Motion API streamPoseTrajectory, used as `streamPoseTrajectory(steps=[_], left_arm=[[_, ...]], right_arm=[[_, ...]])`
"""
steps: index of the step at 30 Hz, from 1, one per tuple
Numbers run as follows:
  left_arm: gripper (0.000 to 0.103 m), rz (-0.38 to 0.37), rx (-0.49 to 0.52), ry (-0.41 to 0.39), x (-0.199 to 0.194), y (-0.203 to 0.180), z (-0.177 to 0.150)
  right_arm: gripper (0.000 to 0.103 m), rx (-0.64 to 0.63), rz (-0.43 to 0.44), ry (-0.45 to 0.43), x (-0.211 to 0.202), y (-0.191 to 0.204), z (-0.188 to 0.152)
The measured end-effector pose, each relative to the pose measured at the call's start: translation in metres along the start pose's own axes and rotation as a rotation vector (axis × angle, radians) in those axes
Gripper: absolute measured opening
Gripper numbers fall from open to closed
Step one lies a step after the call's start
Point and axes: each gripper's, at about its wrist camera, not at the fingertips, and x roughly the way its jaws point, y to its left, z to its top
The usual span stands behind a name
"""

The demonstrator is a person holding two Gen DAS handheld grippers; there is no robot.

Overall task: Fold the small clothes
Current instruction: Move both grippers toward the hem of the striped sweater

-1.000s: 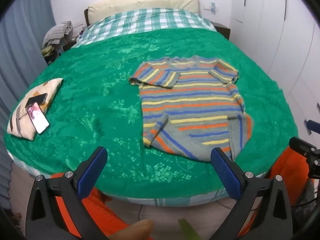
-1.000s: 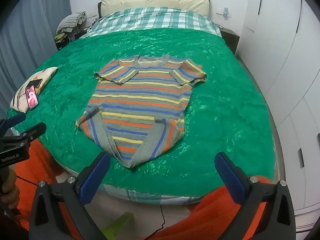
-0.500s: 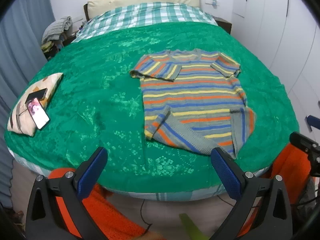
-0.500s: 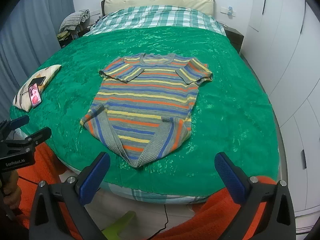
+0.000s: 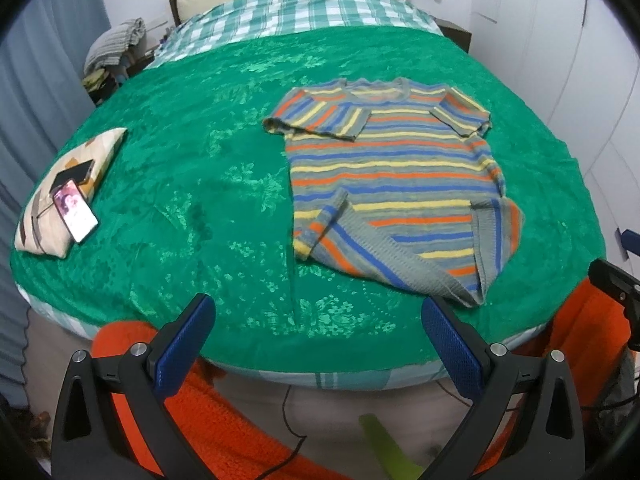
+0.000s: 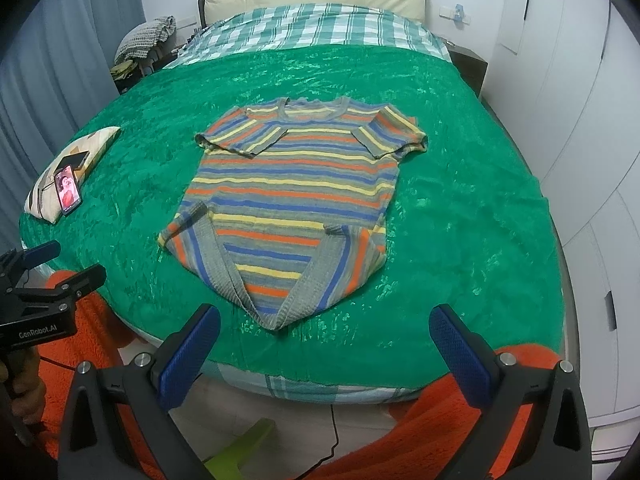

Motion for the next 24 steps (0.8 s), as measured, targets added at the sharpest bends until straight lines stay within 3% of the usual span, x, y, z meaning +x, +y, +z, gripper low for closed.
streamPoseTrajectory(steps=[18,24], left_arm=[[0.103,-0.027,-0.088,0.060,0.027,0.030,-0.006],[0.103,-0.121,0.035,0.053,0.073,0.020,0.022]], right_arm=[[0.103,0.071,-0.014,0.006,0.006,-0.016,-0.004],[0.103,0.039,-0.023,0.011,0.034,-0.033,0.006]])
